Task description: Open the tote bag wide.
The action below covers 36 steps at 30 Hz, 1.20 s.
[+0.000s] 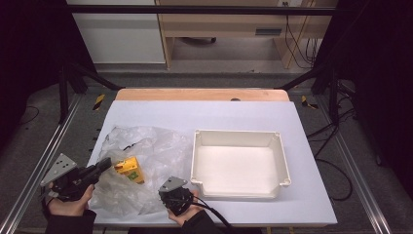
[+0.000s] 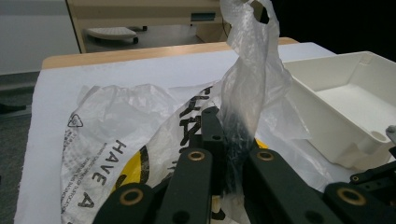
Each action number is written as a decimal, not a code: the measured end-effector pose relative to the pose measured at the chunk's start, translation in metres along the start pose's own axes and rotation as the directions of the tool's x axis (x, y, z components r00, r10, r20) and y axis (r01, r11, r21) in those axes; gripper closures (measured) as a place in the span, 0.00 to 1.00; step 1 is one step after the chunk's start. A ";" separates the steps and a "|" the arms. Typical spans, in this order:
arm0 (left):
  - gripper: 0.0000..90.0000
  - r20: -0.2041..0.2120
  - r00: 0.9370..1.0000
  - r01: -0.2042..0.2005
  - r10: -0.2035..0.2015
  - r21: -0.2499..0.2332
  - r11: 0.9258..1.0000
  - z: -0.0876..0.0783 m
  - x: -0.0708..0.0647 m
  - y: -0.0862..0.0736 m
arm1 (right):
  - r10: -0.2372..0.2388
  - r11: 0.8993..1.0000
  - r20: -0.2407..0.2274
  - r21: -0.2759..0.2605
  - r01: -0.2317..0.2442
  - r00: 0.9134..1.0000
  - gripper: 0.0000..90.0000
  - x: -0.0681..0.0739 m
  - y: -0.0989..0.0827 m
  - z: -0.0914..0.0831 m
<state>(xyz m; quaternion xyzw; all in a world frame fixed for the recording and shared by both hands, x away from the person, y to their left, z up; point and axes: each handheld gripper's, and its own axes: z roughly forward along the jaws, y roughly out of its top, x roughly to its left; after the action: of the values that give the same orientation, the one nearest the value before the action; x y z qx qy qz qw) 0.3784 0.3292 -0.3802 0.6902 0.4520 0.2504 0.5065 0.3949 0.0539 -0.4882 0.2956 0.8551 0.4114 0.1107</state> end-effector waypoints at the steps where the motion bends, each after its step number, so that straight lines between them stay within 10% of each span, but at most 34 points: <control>1: 1.00 0.000 1.000 0.000 0.000 0.000 1.000 0.000 0.000 0.000 | 0.000 1.000 0.000 0.000 0.000 1.000 1.00 0.000 0.000 0.000; 36: 1.00 -0.104 0.993 0.057 -0.051 0.048 0.997 0.002 0.035 -0.024 | -0.003 1.000 0.006 -0.008 0.003 1.000 1.00 0.000 0.000 0.001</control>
<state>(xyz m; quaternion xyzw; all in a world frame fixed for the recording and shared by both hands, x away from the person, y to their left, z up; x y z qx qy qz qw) 0.3877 0.3608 -0.4070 0.6766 0.5022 0.2603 0.4715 0.3951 0.0545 -0.4889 0.2951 0.8537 0.4135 0.1151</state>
